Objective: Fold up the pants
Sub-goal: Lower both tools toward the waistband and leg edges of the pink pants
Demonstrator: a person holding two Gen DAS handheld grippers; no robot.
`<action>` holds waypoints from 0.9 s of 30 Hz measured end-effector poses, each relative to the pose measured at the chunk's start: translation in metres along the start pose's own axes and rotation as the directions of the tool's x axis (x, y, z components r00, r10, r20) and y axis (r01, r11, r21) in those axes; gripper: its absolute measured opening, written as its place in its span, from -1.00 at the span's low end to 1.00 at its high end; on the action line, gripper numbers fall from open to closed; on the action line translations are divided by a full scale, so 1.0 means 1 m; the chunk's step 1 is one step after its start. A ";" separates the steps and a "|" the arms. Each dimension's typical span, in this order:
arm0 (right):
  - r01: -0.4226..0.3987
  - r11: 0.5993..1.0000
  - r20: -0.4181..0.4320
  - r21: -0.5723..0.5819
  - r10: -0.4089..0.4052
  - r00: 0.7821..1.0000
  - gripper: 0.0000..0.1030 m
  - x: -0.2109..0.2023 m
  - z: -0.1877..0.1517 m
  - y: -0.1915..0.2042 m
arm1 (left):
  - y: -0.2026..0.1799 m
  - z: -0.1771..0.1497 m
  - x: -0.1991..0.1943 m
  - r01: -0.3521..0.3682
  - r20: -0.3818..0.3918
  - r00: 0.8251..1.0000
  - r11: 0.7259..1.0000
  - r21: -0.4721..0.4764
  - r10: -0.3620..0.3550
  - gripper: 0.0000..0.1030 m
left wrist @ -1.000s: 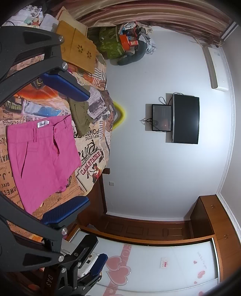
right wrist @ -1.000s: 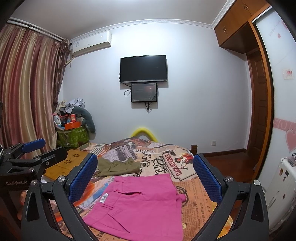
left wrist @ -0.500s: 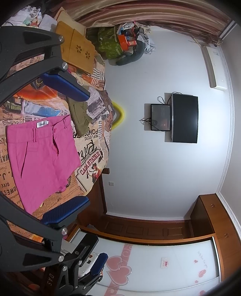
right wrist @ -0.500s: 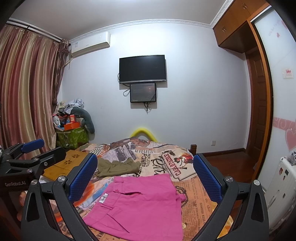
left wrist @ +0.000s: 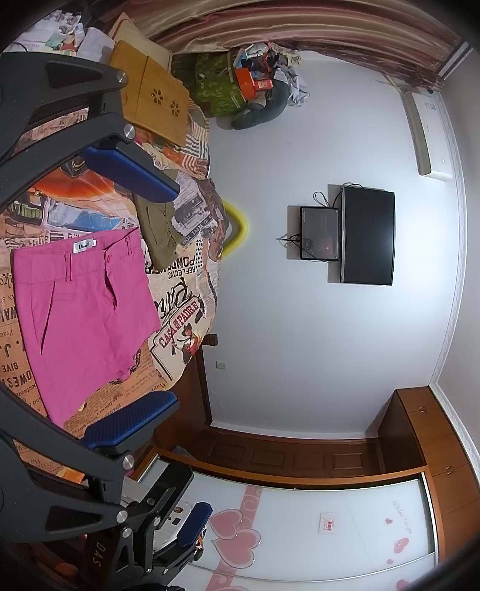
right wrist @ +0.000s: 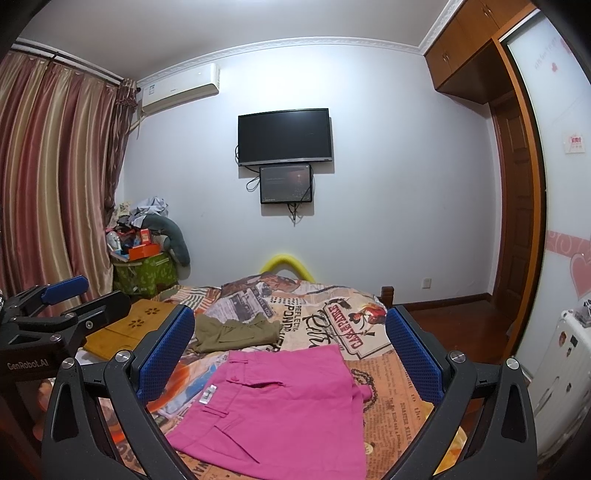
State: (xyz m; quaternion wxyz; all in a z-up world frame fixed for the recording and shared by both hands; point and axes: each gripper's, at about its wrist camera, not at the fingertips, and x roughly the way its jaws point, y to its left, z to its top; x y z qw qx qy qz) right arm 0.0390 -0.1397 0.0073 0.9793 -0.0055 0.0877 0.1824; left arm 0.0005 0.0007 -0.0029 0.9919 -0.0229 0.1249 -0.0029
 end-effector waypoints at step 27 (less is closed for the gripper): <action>0.087 0.994 -0.300 0.066 -0.064 0.952 1.00 0.101 -0.058 -0.065 | 0.053 -0.062 0.155 -0.108 -0.343 0.936 0.993 -0.051 0.084 1.00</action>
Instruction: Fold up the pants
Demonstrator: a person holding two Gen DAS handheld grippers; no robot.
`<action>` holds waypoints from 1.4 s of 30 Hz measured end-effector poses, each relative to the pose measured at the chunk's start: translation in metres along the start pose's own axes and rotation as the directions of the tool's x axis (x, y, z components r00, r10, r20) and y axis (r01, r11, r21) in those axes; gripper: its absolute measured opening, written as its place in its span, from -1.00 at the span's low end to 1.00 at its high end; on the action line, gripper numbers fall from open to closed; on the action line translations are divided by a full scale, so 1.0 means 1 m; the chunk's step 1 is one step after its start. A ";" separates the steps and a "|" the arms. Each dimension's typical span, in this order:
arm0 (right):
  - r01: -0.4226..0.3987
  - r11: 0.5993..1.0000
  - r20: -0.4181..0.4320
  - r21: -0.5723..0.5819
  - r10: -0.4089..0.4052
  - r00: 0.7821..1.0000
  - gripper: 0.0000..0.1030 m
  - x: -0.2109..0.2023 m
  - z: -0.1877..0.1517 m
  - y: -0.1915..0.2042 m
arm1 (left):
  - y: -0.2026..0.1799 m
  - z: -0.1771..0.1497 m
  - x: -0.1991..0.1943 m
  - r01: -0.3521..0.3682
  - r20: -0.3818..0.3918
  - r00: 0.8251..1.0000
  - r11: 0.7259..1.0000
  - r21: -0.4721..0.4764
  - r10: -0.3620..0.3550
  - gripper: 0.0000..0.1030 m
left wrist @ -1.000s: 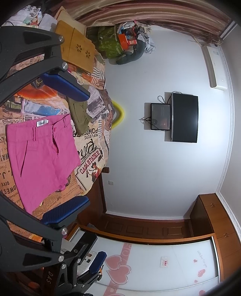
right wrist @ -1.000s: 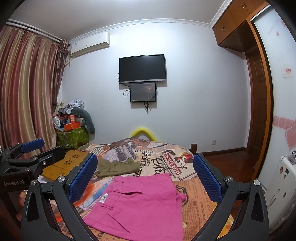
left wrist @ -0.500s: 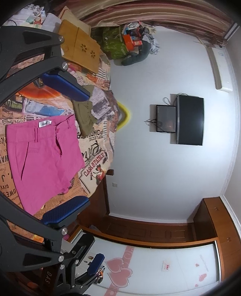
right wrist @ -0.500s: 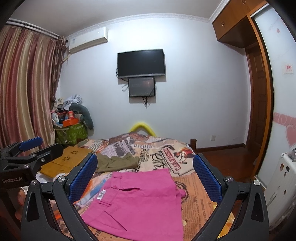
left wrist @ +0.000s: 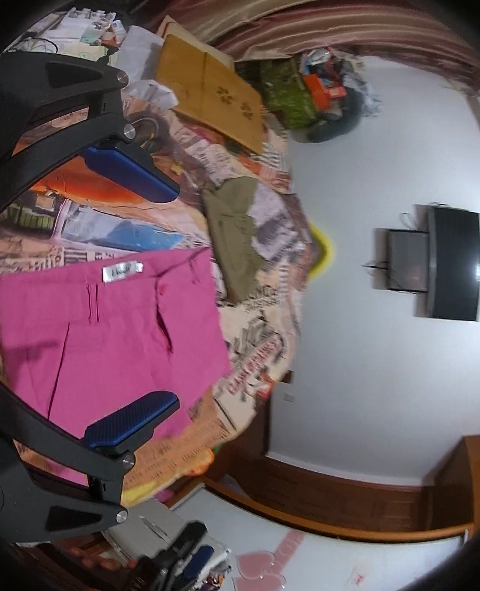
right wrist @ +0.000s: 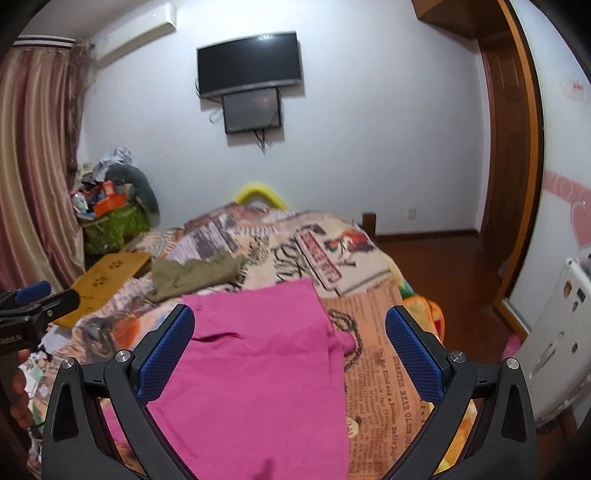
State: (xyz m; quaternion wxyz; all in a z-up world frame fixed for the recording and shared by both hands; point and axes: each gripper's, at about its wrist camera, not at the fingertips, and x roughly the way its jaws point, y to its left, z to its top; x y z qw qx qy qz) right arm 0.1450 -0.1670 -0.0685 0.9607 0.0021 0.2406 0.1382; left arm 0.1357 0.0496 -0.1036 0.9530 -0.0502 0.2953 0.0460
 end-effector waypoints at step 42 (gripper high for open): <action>-0.166 0.981 -0.509 0.097 0.192 0.839 -0.05 0.185 -0.066 -0.065 | 0.027 -0.043 0.211 0.156 -0.499 0.855 0.988 -0.012 -0.141 -0.24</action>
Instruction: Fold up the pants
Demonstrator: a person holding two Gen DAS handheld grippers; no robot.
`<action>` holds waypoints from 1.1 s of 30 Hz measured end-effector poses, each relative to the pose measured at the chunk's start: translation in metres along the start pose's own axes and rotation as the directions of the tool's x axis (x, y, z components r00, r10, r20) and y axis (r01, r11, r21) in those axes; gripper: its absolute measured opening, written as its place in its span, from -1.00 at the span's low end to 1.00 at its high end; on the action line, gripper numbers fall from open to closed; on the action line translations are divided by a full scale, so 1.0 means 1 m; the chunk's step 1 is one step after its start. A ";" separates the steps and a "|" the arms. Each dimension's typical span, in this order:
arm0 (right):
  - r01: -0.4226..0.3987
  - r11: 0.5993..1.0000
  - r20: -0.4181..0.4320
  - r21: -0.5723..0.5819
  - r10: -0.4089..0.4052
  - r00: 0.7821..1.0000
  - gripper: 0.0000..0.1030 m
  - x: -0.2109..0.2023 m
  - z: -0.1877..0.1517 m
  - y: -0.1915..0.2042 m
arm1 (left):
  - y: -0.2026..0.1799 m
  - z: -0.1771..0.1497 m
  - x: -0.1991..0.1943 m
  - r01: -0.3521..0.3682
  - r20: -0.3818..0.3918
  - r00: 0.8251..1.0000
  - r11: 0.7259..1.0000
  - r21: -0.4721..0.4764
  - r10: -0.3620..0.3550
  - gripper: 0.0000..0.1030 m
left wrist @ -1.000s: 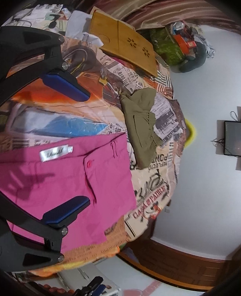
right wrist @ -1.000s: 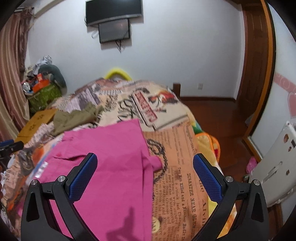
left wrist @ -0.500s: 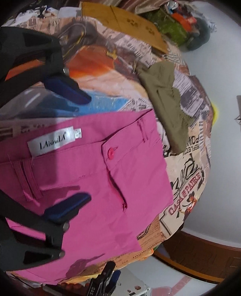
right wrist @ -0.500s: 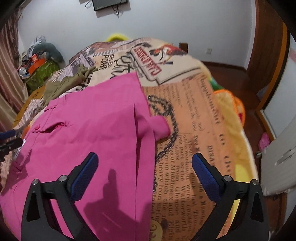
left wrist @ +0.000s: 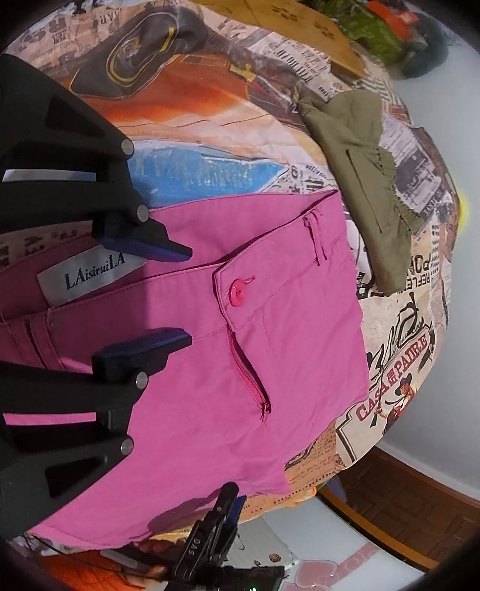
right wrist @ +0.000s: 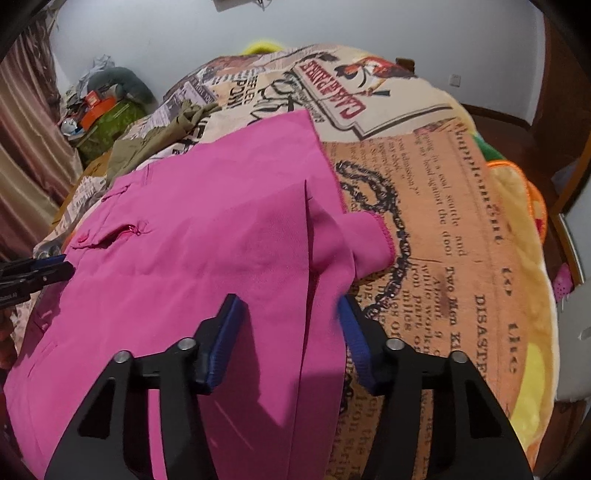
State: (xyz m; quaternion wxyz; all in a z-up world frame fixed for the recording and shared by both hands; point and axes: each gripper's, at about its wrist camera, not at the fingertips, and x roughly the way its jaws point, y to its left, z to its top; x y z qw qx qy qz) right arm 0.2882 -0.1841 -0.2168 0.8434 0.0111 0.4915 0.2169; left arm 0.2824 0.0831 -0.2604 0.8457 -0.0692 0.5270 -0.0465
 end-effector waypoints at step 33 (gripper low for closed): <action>0.075 0.996 -0.029 -0.047 -0.076 0.997 -0.92 -0.001 -0.012 0.004 | -0.011 -0.002 0.002 -0.151 0.021 0.989 0.984 0.097 0.149 -0.91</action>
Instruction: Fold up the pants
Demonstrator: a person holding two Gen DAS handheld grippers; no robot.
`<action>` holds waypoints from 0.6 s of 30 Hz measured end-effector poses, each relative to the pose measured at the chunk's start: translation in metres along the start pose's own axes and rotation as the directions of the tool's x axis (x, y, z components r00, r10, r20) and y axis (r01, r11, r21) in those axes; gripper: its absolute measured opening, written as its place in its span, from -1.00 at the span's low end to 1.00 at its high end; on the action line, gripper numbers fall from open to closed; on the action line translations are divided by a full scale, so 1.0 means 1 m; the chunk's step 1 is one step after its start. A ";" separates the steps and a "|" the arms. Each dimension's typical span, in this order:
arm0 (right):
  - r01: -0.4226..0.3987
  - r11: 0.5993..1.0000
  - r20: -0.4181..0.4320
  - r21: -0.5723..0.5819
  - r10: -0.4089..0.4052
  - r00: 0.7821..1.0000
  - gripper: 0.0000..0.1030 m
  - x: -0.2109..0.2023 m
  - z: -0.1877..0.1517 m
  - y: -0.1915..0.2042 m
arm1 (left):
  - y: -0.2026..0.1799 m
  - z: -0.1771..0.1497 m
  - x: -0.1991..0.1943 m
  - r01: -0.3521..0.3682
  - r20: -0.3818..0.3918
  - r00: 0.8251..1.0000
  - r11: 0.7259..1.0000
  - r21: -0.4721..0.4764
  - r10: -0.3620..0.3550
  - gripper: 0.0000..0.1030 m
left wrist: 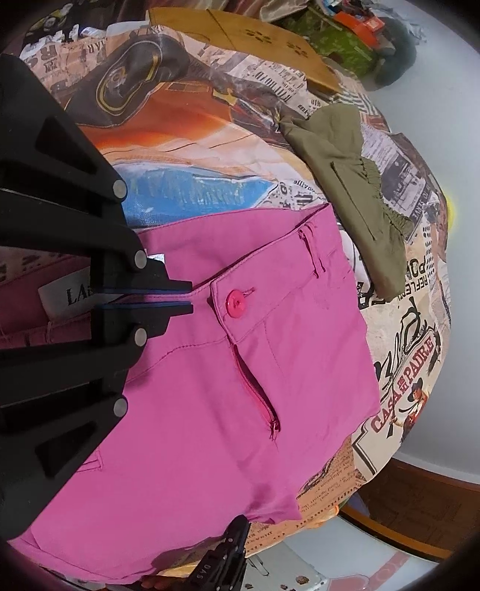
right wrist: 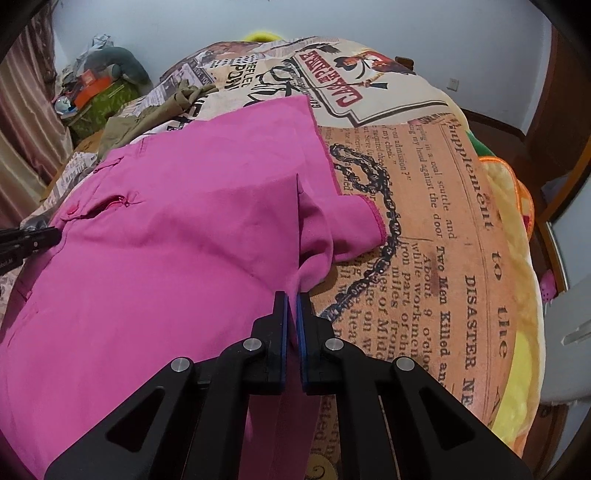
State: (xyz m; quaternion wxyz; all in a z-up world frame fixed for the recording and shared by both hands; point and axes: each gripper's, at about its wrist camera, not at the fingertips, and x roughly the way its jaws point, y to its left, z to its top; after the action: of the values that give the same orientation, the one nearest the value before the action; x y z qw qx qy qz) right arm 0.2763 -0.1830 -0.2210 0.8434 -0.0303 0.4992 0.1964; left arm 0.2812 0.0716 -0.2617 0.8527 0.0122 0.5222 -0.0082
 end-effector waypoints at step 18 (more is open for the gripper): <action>-0.011 1.000 0.120 0.023 0.008 0.993 -0.17 -0.047 0.031 0.000 | 0.008 0.019 -0.034 -0.009 0.091 0.996 0.999 -0.038 0.012 -0.43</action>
State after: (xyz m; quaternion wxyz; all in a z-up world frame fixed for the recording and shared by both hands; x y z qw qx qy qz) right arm 0.2821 -0.1896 -0.1651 0.8712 -0.0063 0.4502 0.1959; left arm 0.2835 0.0793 -0.2229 0.8756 -0.0013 0.4829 0.0055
